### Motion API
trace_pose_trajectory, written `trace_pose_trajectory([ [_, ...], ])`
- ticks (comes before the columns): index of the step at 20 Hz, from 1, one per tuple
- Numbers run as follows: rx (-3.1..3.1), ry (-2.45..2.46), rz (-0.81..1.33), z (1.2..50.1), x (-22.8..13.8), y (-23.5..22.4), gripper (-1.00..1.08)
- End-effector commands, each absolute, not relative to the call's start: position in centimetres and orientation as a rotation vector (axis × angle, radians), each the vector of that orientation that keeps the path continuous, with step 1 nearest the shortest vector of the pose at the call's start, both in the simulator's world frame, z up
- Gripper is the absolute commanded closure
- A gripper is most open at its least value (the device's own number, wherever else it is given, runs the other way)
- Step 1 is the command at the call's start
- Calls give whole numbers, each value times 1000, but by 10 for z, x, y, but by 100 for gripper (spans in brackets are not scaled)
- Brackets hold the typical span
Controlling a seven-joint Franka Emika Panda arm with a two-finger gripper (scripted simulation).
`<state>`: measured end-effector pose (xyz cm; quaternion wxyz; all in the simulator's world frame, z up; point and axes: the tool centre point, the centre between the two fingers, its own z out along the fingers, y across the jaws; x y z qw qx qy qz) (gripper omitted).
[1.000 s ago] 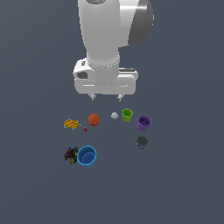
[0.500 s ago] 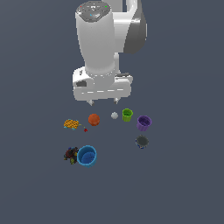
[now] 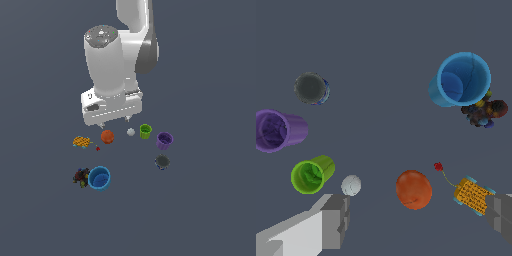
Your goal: Pick up a designated object from a clutter of objects.
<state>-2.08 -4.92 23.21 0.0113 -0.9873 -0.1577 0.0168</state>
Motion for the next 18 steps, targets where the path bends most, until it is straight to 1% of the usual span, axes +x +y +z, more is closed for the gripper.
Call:
trace_pose_trajectory([
  [1, -3065, -577, 47, 223, -23, -53, -92],
  [18, -2912, -1130, 19, 162, -47, -81, -92],
])
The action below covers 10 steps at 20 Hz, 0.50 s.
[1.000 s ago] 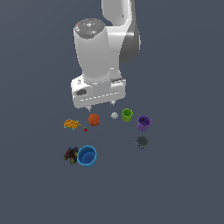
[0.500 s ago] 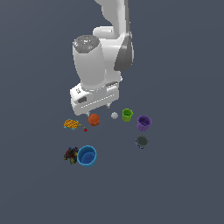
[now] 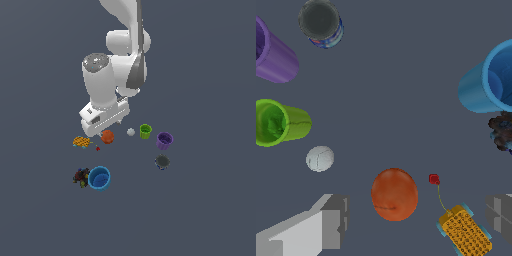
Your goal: Pick up a designated object from a clutter of objects.
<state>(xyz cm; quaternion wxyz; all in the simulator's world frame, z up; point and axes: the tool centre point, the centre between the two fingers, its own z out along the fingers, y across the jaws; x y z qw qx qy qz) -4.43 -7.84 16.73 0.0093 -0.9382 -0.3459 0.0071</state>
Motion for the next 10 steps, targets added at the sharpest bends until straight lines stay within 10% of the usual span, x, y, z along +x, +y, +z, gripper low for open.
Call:
trace_pose_trajectory([
  [1, -2900, -1162, 18, 159, -49, -82, -92],
  [10, -2779, -1442, 8, 130, -66, -95, -92],
])
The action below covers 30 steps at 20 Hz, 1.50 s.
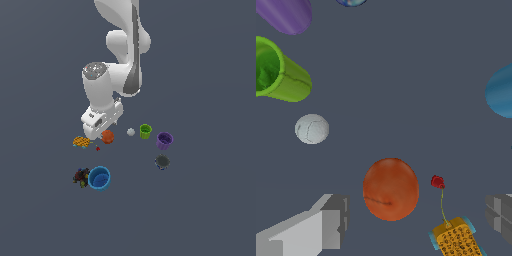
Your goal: Pick up a designated object from a clutter of objects.
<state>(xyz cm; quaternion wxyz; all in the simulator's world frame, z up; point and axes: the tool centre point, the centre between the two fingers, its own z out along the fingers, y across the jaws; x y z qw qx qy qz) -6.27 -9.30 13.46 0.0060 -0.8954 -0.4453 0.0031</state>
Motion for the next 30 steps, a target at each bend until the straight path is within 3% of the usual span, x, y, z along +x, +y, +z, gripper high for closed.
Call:
trace_pose_trajectory([
  [1, -2764, -1472, 7, 127, -68, -96, -92],
  [30, -2597, -1767, 1, 80, -91, -109, -92],
])
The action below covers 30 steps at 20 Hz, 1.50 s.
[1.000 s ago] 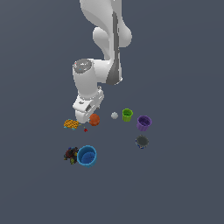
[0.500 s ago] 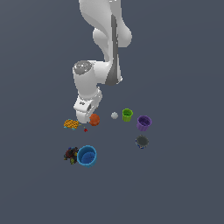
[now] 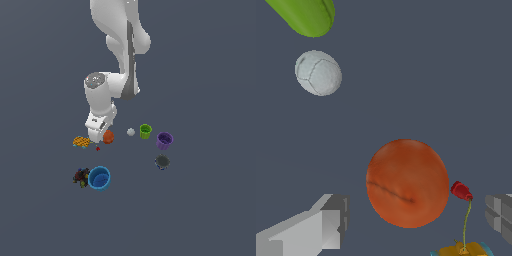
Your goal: Pick up a designated object from a clutter of objects.
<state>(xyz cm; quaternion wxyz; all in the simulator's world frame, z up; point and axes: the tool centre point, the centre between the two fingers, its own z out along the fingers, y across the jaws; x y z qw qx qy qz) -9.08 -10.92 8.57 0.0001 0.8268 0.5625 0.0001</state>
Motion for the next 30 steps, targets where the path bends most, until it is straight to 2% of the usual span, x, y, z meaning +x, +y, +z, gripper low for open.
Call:
trace_pose_trajectory([
  [1, 2597, 1768, -1, 76, -91, -109, -92],
  [12, 2595, 1771, 0, 47, -92, -109, -92],
  [13, 2595, 1771, 0, 47, -92, -109, 108],
  [30, 2594, 1769, 3, 57, -85, -111, 108],
])
